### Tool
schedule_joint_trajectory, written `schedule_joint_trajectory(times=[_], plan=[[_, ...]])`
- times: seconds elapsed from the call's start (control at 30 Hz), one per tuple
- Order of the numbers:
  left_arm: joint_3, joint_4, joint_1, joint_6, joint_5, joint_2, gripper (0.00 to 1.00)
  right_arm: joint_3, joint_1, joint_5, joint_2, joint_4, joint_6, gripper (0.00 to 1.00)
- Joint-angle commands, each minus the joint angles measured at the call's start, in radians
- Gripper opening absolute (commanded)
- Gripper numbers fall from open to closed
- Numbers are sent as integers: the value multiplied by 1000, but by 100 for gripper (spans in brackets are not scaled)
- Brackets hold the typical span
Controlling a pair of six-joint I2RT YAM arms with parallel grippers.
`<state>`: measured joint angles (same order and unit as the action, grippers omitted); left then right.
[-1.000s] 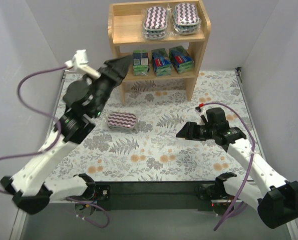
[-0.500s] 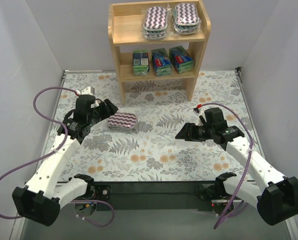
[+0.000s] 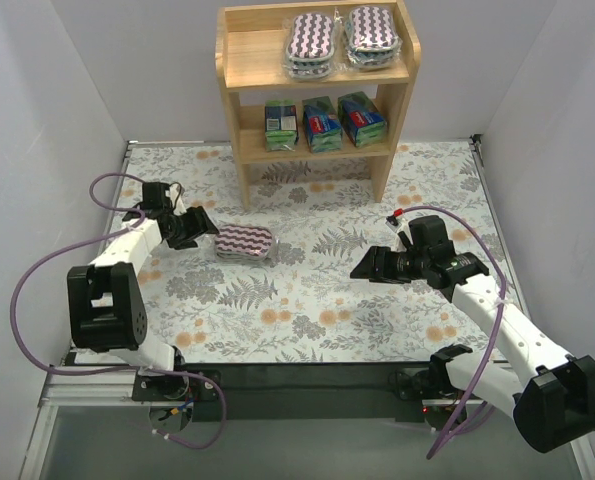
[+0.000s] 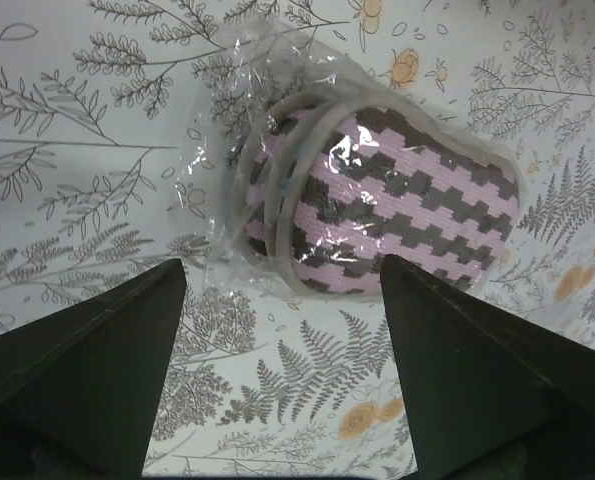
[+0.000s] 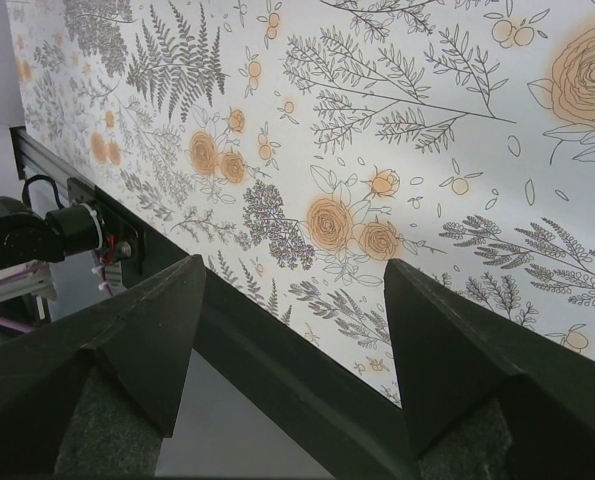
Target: Place and organize the cleaning sponges onto the shelf
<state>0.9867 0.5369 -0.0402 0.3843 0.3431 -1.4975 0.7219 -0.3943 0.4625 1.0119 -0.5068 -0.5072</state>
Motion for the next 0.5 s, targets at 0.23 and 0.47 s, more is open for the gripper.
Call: schedule_joint_trajectory(times=[0.23,0.47], plan=[[98,-114,-26,-196,206,-124,69,-10,-5,-2,-38,-7,6,67],[46,-114,-24,-242,191,-164,65,-21,-5,-5,-41,-7,-1,67]])
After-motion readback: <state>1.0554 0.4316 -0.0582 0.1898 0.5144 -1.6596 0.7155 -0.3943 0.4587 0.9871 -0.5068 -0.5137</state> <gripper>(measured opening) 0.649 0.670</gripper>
